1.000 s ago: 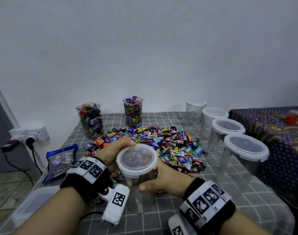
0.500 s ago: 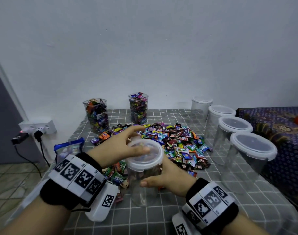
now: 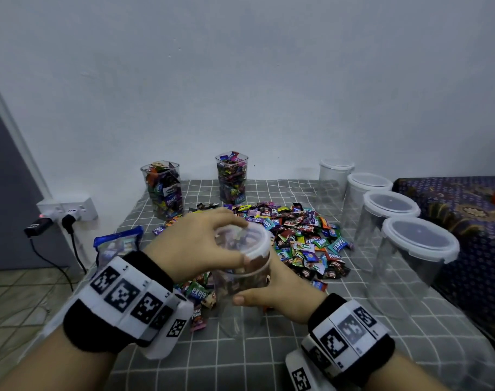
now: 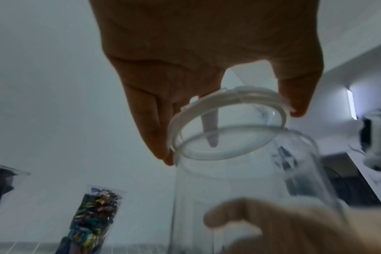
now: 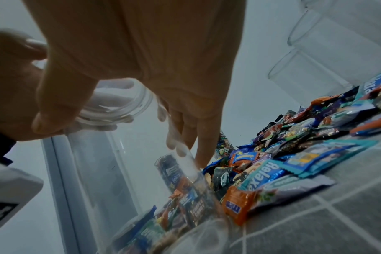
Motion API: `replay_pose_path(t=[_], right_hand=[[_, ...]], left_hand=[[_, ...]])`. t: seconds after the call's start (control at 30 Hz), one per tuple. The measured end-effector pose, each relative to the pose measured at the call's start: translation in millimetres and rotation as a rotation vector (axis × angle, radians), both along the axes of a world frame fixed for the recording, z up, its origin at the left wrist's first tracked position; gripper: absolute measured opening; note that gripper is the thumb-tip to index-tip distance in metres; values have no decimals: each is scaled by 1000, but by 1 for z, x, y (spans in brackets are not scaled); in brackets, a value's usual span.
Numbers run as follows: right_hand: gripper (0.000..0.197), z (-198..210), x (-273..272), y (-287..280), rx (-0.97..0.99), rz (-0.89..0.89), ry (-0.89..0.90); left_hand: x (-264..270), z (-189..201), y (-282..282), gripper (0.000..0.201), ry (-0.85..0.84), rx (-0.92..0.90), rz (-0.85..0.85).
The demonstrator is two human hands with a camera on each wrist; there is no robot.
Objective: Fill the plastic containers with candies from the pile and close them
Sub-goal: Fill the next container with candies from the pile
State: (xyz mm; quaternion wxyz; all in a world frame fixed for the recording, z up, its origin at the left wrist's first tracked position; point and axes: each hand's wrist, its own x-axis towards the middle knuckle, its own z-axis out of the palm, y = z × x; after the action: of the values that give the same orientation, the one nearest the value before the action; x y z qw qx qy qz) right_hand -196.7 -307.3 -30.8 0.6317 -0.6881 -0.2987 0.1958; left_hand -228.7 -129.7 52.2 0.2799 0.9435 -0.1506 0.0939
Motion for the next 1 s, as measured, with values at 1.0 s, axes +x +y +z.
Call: replay_pose_path(t=[1.0], right_hand=[[98, -8, 2, 1, -48, -79, 63]], left_hand=[[-65, -74, 134, 70, 561, 365, 645]])
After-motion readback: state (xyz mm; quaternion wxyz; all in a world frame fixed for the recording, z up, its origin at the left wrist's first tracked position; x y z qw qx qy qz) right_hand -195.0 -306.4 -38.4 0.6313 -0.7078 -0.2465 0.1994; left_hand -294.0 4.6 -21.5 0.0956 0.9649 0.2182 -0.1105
